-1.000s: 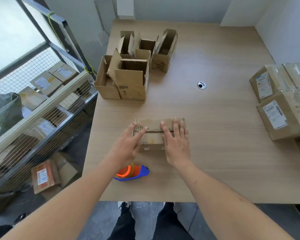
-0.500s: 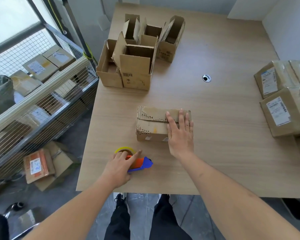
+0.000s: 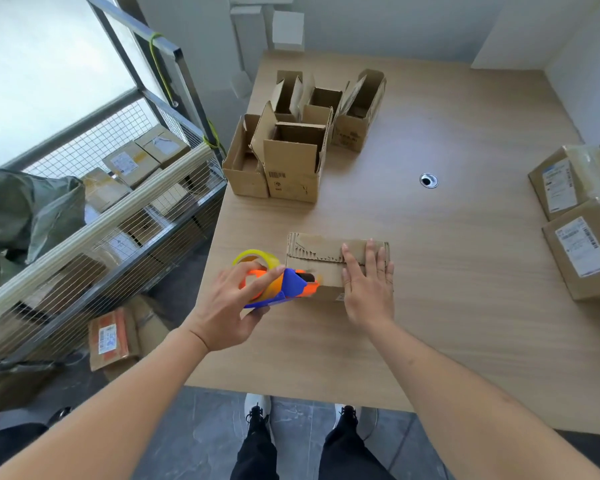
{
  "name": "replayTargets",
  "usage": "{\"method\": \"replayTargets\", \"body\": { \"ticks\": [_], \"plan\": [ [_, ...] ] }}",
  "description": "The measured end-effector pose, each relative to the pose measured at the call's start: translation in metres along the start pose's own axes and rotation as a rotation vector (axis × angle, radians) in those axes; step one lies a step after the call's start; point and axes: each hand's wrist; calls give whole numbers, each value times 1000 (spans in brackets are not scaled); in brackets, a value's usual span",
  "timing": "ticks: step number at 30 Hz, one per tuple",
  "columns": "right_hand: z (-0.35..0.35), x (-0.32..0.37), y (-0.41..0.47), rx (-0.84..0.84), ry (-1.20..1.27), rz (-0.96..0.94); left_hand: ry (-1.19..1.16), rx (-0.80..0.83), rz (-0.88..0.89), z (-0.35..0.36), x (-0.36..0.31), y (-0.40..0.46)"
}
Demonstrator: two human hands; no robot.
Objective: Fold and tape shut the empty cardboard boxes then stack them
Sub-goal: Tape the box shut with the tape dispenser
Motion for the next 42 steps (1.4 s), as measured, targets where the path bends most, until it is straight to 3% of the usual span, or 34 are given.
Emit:
{"method": "replayTargets", "body": {
  "ticks": [5, 13, 17, 30, 42],
  "plan": [
    [-6, 1, -3, 70, 132, -59, 23, 18, 54, -10, -5, 46],
    [-29, -16, 0, 166, 677, 12, 89, 218, 110, 17, -10, 84],
    [-37, -16, 1, 173, 810, 12, 124, 276, 117, 21, -15, 93],
    [-45, -9, 6, 129, 955, 135, 136, 356, 155, 21, -13, 99],
    [-44, 3, 11, 69, 784, 238, 167, 344, 49, 20, -16, 81]
  ]
}}
Point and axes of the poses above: each hand's wrist, its own y-axis towards the middle knuckle, its own z-axis out of the palm, x = y × z, and after that the axes turned 2 degrees about y, right-handed
